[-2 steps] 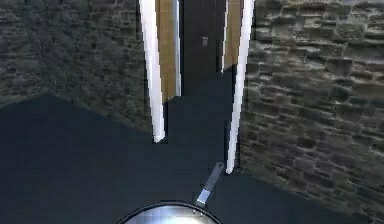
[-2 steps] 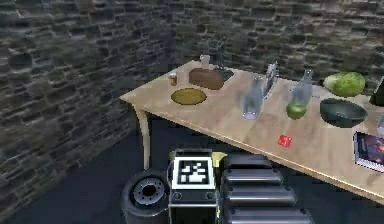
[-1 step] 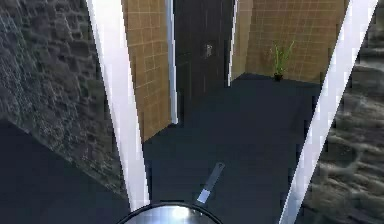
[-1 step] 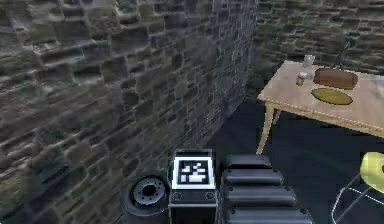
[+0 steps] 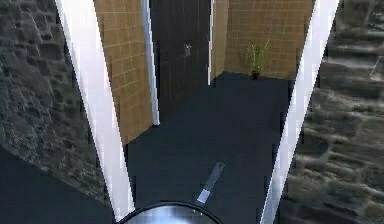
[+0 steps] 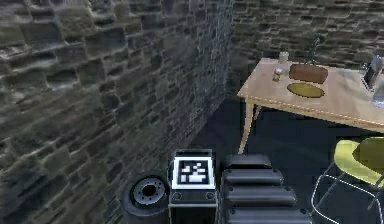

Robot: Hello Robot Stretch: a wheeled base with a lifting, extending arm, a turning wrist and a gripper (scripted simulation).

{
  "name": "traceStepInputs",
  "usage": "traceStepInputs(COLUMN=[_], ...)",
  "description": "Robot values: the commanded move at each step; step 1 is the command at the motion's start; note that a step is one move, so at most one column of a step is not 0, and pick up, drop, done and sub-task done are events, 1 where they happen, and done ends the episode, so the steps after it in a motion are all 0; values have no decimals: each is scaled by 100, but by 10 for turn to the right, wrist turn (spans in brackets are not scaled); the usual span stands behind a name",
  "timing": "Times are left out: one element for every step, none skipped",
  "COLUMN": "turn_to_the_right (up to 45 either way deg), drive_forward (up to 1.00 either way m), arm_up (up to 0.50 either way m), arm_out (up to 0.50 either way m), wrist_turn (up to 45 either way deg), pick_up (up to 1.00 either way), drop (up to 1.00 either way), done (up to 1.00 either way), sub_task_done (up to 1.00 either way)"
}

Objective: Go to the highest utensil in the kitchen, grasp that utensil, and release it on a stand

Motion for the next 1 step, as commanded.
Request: traceStepInputs(turn_to_the_right=[0], drive_forward=[55], arm_up=[0], arm_out=[0], wrist_turn=[0], pick_up=[0], drop=[0], done=[0], sub_task_done=[0])
